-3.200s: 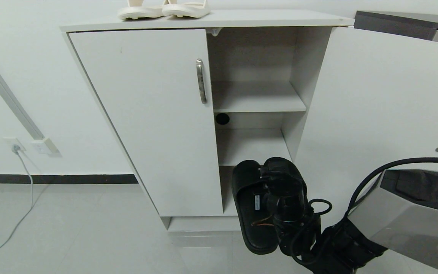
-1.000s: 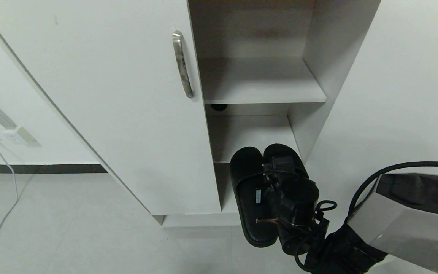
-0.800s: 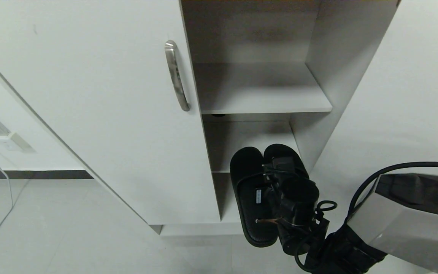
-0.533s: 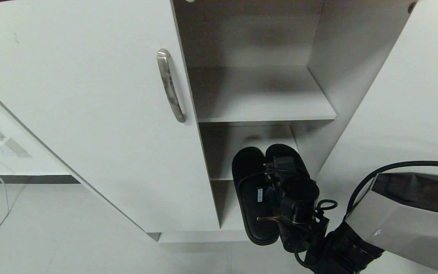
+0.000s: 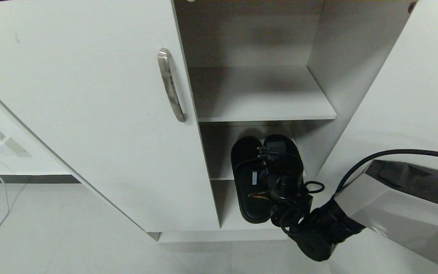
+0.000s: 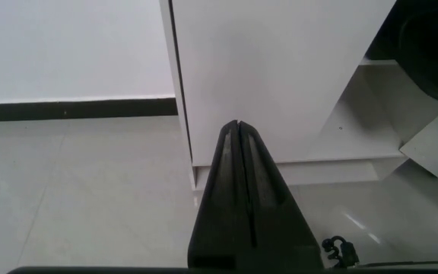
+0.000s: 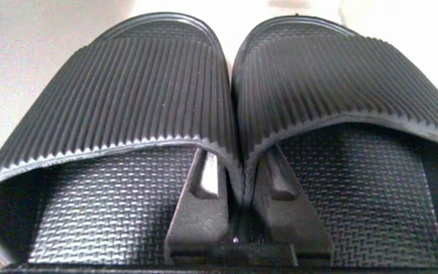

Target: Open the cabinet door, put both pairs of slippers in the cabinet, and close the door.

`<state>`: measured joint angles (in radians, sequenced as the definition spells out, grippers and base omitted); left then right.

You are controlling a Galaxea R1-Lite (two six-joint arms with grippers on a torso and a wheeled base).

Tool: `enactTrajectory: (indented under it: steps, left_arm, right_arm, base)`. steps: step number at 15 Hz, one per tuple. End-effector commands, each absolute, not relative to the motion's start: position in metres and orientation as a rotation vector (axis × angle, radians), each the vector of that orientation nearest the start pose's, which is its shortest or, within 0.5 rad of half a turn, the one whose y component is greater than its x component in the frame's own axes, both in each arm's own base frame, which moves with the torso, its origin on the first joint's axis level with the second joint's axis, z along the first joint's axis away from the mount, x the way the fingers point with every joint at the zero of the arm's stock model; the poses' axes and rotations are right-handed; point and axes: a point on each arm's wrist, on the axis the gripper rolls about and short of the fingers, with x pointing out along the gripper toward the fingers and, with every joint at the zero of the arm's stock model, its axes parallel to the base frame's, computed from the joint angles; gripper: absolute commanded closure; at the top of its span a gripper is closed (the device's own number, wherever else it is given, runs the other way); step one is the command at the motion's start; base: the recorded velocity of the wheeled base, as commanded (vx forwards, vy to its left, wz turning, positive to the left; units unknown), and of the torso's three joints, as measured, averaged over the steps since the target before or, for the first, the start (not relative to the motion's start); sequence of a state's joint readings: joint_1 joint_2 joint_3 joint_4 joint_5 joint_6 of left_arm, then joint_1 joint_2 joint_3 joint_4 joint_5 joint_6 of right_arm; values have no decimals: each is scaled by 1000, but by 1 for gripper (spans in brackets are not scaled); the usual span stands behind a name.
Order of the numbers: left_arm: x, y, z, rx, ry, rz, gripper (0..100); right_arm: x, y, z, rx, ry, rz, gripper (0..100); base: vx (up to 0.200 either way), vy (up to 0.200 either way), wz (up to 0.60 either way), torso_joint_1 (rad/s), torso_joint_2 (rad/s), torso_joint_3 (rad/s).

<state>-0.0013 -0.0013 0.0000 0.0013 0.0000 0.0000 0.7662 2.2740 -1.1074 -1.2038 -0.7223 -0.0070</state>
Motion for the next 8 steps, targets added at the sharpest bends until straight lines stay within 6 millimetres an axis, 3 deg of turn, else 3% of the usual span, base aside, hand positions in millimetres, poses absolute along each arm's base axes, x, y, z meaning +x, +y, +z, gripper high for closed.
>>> enactTrajectory:
  steps: [1, 8]
  left_arm:
    - [-23, 0, 75, -2, 2, -2, 100]
    - [-23, 0, 75, -3, 0, 2, 100]
  right_arm:
    - [346, 294, 104, 24, -29, 20, 100]
    - [396, 304, 123, 49, -54, -32, 100]
  base:
    - [0, 0, 0, 0, 0, 0]
    - [0, 0, 0, 0, 0, 0]
